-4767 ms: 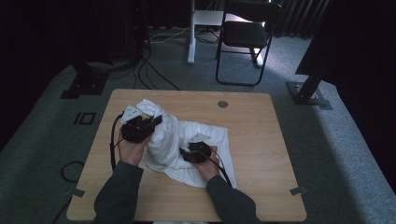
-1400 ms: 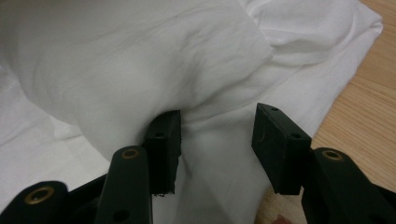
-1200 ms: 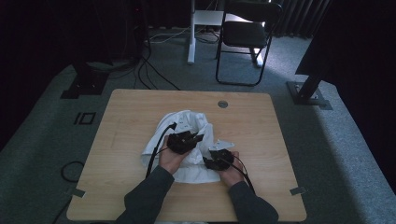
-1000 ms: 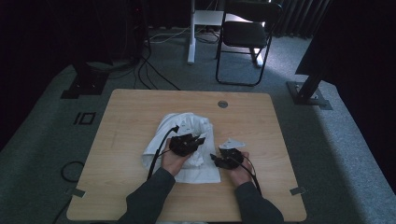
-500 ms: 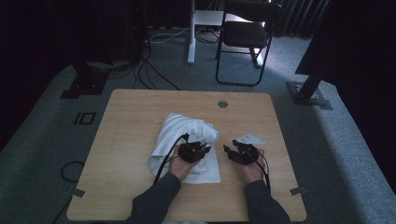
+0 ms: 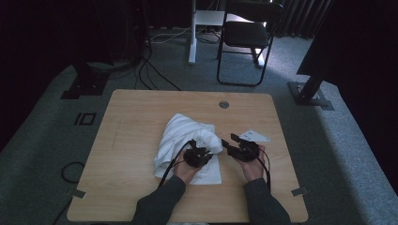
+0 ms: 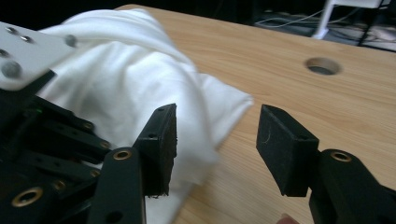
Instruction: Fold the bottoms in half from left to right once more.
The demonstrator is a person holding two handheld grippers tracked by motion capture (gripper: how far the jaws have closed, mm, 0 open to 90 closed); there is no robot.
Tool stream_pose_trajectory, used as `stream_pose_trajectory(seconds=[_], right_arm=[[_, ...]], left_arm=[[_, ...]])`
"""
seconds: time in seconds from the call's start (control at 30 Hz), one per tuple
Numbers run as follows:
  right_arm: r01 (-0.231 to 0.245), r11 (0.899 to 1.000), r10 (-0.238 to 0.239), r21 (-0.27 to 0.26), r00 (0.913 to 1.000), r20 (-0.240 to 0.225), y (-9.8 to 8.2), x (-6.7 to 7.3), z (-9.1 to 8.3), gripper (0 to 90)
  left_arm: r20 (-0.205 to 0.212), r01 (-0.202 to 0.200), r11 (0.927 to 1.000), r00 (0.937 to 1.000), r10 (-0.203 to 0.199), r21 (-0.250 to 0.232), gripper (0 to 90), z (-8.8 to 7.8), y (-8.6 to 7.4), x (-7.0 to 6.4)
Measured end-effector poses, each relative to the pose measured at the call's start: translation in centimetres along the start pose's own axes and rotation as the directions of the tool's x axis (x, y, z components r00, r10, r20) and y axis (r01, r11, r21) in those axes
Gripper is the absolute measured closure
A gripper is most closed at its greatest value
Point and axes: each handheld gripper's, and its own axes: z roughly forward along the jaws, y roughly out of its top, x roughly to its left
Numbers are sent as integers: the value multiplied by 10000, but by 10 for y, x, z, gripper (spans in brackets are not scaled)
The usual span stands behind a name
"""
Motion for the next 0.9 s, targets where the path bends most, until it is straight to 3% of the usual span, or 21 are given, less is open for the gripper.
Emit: stream_pose_trajectory(seconds=[0.07,0.13,0.17,0.2,0.23,0.3,0.37,0.4,0.5,0.57,0.6,0.67,0.7,0.77,0.9], right_arm=[[156,9994,-151,315,9998,-153,2,3,12,468],[273,9964,-257,807,9995,-201,1,5,26,541],[273,9964,-257,807,9995,-201,1,5,26,541],[263,9944,-238,1025,9994,-252,0,5,33,618],[264,9892,-240,1440,9995,-189,-1,4,43,722],[282,9851,-275,1697,9996,-68,-2,1,50,776],[219,9835,-224,1794,9997,5,-3,0,53,785],[205,9816,-220,1896,9997,58,-3,-2,56,790],[290,9760,-376,2158,9986,359,-3,-5,65,802],[347,9741,-460,2233,9979,456,-4,-6,68,803],[363,9730,-486,2279,9976,489,-4,-7,70,804],[316,9697,-484,2423,9968,639,-4,-9,77,804],[339,9691,-526,2442,9961,704,-4,-9,79,804],[356,9672,-570,2515,9953,783,-3,-10,82,805],[444,9655,-719,2564,9925,990,1,-12,88,806]], left_arm=[[-23,14,10000,10000,-14,-18,826,-1,0,-1],[63,37,10000,10000,-37,-62,806,-3,1,-1],[63,37,10000,10000,-37,-62,790,-3,1,-1],[270,92,9999,9996,-88,-133,790,-7,0,-1],[332,147,9998,9993,-141,-154,731,-10,1,-1],[279,-27,9998,9996,32,-187,693,-17,2,-5],[288,-166,9995,9994,173,-259,654,-21,3,-8],[340,-475,9977,9982,492,-473,654,-35,9,-15],[368,-945,9888,9944,993,-1158,615,-62,21,-21],[326,-985,9853,9940,1040,-1396,606,-70,25,-20],[65,-1035,9747,9942,1069,-1982,606,-94,37,-12],[-436,-932,9668,9954,852,-2380,603,-112,46,4],[-699,-837,9662,9952,686,-2436,601,-118,48,15],[-1167,-462,9672,9930,173,-2499,605,-126,51,39],[-2008,229,9807,9776,-625,-1941,641,-122,47,85]])
